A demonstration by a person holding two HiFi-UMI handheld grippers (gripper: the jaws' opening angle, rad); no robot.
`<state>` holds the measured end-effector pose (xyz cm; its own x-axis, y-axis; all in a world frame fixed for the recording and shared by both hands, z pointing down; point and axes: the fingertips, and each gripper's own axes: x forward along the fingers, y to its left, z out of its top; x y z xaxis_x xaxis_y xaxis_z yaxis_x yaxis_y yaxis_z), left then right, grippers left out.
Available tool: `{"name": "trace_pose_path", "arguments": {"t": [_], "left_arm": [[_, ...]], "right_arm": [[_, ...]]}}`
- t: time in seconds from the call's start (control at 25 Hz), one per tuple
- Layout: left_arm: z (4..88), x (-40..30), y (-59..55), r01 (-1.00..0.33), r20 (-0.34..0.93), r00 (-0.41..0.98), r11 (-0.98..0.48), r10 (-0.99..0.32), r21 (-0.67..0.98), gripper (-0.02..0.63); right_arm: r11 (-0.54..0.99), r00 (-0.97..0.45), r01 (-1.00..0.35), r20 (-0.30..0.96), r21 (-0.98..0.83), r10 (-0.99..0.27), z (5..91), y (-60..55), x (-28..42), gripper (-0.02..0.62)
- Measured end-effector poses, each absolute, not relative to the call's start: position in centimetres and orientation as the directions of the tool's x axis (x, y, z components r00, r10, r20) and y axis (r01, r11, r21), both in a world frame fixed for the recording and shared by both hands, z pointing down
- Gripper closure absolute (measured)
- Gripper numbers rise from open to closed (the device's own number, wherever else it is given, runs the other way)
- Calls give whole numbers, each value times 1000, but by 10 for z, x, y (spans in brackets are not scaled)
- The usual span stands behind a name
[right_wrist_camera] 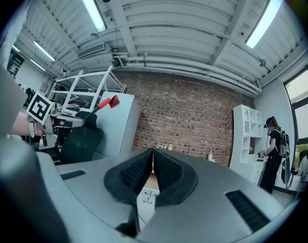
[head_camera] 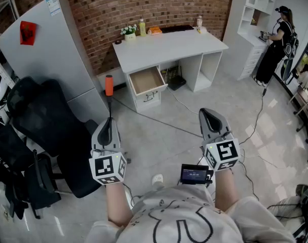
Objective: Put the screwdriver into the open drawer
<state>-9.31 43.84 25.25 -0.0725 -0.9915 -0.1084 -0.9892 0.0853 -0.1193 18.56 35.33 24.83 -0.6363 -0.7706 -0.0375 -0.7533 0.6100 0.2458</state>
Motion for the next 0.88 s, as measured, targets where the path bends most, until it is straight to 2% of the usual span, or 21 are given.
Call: {"name": "trace_pose_path", "arguments": {"t": [0.48, 0.88], "left_arm": [[254, -102, 403, -990, -90, -30, 41, -996, -131, 586], [264, -144, 334, -993, -68, -18, 26, -998, -114, 586]], "right_arm": [[605, -628, -758, -21, 243, -778, 249, 325, 173, 575], [601, -615, -771, -4, 209, -788, 252, 256, 131, 575]]}}
